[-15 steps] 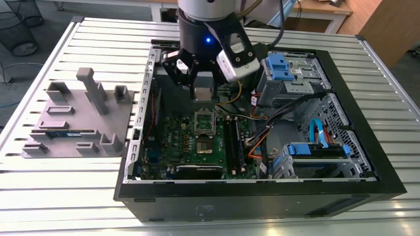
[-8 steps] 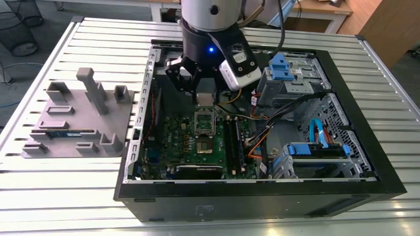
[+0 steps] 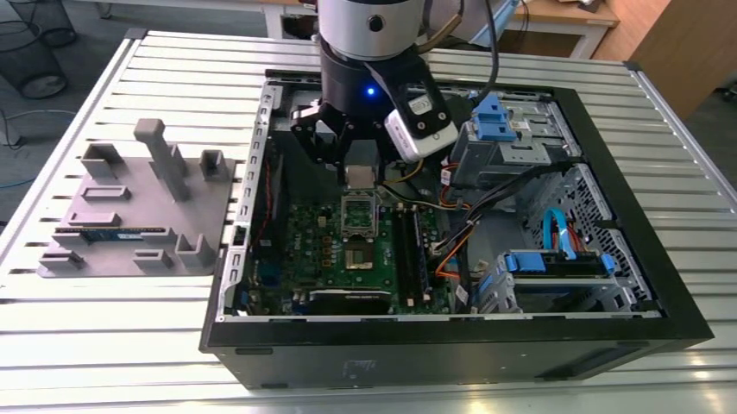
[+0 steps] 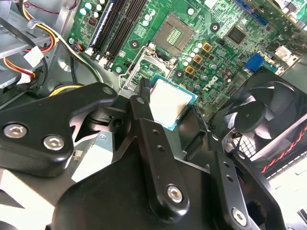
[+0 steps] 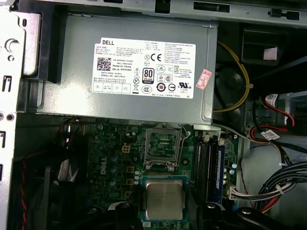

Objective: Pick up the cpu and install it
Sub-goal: 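Place the cpu into insertion slot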

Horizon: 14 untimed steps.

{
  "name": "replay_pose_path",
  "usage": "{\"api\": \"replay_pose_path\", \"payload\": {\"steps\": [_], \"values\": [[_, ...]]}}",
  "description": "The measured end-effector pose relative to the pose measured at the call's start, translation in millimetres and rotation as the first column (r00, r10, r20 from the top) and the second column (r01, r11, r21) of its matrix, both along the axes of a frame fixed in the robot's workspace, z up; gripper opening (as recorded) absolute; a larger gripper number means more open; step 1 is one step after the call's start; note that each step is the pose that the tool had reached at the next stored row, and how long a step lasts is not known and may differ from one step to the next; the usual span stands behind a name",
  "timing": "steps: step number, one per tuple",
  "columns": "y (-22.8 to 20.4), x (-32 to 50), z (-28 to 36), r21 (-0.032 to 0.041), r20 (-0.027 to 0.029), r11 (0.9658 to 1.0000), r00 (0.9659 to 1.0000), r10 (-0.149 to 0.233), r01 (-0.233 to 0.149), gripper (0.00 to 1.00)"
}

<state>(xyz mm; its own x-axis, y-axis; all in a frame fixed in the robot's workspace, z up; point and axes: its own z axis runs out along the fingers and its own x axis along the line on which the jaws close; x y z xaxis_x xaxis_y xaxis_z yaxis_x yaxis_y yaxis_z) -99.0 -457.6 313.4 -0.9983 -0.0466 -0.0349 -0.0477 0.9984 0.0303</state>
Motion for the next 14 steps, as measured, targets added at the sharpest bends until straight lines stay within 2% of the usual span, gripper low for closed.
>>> {"api": "replay_pose_path", "payload": {"steps": [7, 14], "values": [[0.0, 0.0, -4.6, -0.0001, 0.0000, 1.0000, 1.0000, 0.000, 0.000, 0.47], [0.0, 0.0, -6.4, -0.0005, 0.0000, 1.0000, 1.0000, 0.000, 0.000, 0.47]]}}
